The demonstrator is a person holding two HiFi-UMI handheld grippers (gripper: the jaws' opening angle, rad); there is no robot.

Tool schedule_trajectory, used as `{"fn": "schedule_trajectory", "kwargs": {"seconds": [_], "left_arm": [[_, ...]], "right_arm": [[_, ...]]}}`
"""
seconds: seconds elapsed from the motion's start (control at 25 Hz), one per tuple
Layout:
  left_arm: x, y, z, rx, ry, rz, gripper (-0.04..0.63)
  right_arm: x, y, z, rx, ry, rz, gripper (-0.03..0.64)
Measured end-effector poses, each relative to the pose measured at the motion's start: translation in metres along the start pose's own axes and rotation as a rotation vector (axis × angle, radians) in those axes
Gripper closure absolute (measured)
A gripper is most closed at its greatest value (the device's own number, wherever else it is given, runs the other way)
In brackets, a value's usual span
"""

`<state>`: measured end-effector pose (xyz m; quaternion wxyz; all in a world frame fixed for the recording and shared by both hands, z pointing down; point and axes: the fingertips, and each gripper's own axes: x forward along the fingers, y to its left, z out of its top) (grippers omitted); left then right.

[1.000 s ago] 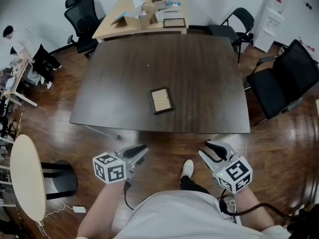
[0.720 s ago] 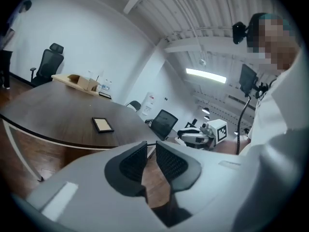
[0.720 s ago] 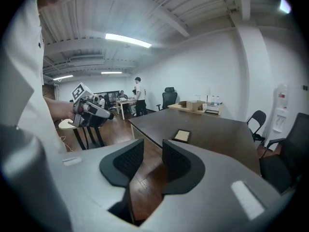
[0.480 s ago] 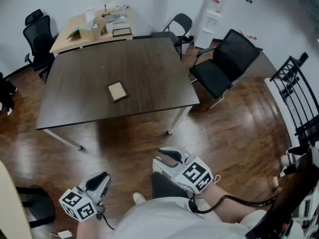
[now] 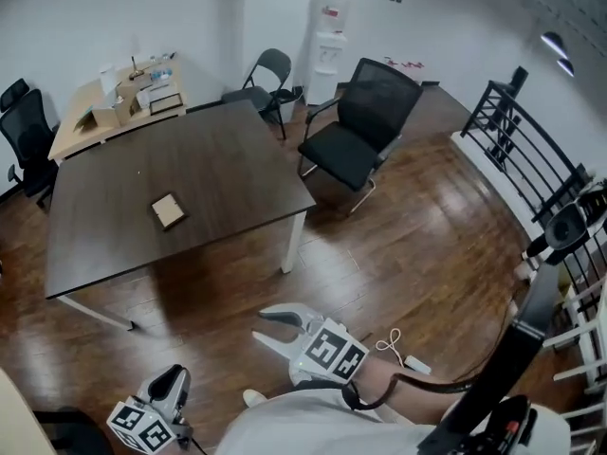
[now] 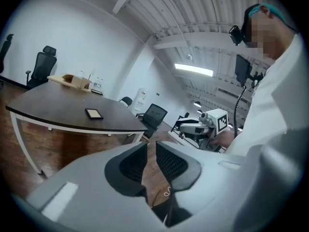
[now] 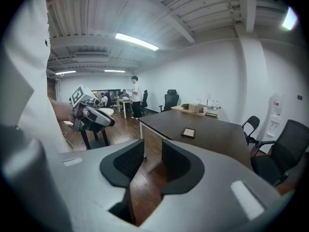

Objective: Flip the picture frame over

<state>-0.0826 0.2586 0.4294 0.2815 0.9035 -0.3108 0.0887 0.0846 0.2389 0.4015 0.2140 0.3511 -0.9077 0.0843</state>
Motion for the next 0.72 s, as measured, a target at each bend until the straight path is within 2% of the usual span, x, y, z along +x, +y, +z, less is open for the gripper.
{"fn": "schedule_trajectory", "kwargs": {"seconds": [0.24,0.52,0.72], "left_arm": [[0.028,-0.028,0.014,0.033,0.005,-0.033,0.537],[0.049,-0.043,0.01,0.044,0.033,-0.044,0.537],[0.047,-0.045,0.014,0.054,0.052,-0.009,0.537]], "right_arm": [[-0.025,-0.015,-0.006,0.01,0.002,-0.017,0.499],[-0.038,-0.03,-0.012,0.018,-0.01,-0.025,0.499],[-0.035,-0.033,-0.012,0.031,-0.026,0.003,0.5]]}}
